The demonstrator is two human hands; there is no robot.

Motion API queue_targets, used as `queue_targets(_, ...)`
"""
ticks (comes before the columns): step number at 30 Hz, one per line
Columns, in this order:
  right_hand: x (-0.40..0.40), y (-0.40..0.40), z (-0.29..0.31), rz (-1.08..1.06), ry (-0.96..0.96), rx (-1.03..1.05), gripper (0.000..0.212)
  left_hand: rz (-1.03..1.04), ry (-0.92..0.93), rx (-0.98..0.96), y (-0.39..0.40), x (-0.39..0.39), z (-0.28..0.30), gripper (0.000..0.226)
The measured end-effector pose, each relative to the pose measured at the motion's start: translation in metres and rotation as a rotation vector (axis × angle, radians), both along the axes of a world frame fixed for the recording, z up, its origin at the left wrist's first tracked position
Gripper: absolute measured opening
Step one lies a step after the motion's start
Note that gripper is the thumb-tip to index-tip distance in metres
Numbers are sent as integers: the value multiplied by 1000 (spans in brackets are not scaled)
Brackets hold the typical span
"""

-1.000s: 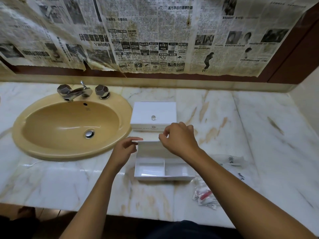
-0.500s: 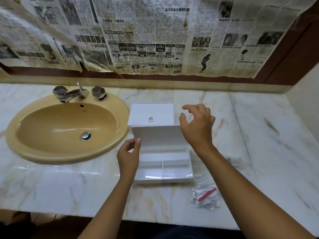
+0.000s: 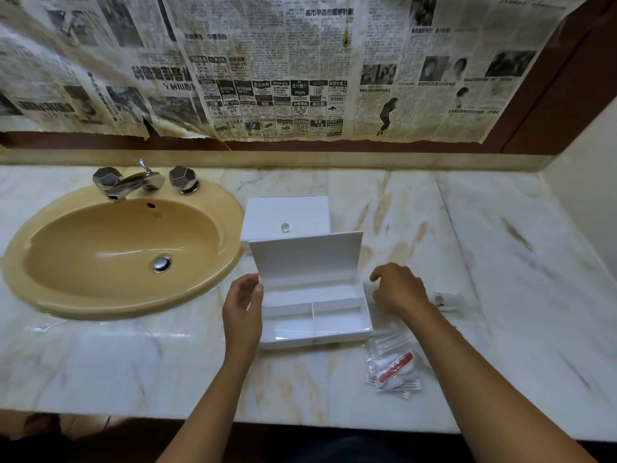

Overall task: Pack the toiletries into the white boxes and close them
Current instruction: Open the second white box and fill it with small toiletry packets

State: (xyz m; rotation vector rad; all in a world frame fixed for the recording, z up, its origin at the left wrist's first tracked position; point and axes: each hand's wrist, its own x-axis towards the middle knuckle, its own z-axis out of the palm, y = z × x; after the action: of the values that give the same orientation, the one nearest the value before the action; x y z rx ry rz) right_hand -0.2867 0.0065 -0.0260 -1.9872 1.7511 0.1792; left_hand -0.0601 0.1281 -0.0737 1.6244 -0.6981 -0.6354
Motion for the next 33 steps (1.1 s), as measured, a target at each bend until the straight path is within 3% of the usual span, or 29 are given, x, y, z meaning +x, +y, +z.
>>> queue_targets(6,0,12,-16,12,52,-15,30,-122,1,48,2,9,-3,23)
queue_targets(14,1,13,-15,6,-20,-269,25,-166,1,65,1,13,-4,23)
queue_targets(25,32,19,72,-151,-656,-871,14,-169,23,105,1,17,-1,22)
queue_targets(30,51,39,117,-58,-1010,-1010,13,-176,62,108,2,18,0,23)
queue_targets(33,68,59,119,95,-1088,-998,11,-172,86,103,2,18,0,23)
